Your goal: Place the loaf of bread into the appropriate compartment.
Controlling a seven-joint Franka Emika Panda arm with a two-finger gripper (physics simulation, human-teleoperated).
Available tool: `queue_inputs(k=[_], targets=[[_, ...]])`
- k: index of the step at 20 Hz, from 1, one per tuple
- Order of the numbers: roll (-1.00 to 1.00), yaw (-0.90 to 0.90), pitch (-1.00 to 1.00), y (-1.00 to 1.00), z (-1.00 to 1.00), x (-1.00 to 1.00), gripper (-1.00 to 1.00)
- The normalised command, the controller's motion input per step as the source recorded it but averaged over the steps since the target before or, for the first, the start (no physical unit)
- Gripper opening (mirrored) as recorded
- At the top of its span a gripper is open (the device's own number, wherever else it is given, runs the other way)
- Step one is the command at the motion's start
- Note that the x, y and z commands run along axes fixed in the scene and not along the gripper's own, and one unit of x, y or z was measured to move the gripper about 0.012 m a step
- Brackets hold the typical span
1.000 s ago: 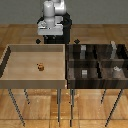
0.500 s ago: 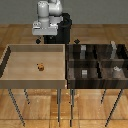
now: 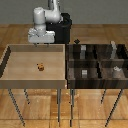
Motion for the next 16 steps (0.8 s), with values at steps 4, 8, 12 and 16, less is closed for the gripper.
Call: queue_inputs(k=[4,8,12,16], targets=[[0.0,0.0,0.0,0.0,0.0,1.0,1.0],[0.0,0.0,0.0,-0.25,-0.5,0.0,1.0],[0.0,0.0,0.0,0.0,-1.0,0.0,1.0],[0.0,0.0,0.0,-0.06,-0.75,0.0,1.0]])
